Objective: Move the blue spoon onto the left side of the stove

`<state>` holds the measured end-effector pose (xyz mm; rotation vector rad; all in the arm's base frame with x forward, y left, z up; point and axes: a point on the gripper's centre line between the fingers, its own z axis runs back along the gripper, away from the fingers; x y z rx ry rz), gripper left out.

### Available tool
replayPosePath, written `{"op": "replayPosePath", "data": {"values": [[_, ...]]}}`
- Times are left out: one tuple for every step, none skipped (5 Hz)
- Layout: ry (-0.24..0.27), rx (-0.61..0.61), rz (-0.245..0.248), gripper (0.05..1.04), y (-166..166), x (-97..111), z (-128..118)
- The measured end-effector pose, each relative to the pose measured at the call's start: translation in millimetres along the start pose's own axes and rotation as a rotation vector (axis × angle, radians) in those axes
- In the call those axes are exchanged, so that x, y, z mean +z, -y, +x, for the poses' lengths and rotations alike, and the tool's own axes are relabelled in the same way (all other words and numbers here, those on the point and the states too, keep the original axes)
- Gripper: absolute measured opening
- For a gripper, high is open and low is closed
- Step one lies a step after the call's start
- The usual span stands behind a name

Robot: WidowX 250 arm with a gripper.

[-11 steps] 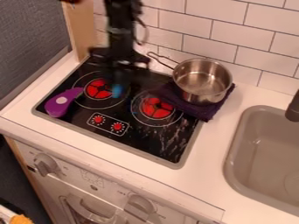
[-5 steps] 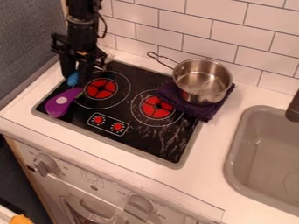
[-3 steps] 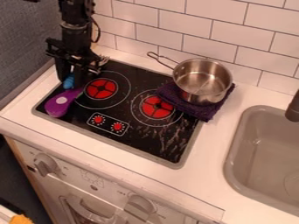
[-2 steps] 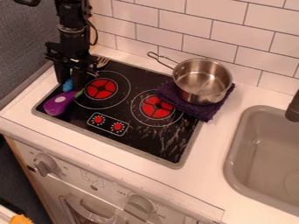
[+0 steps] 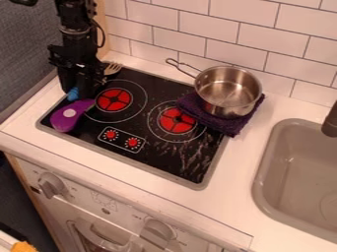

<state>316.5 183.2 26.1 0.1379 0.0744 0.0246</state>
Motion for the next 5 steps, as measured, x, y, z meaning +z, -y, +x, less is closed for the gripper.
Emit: {"op": "replayPosePath", "data": {"values": [[0.008,0.012,-0.008,0.793,2,0,1],[0.019,0.005,0.002,1.002,6,1,6],[0.087,-0.005,0.023,1.003,25,22,16],[0.147,0.009,0.008,1.001,38,36,19],[0.163,-0.003,-0.01,1.001,50,37,22]]}}
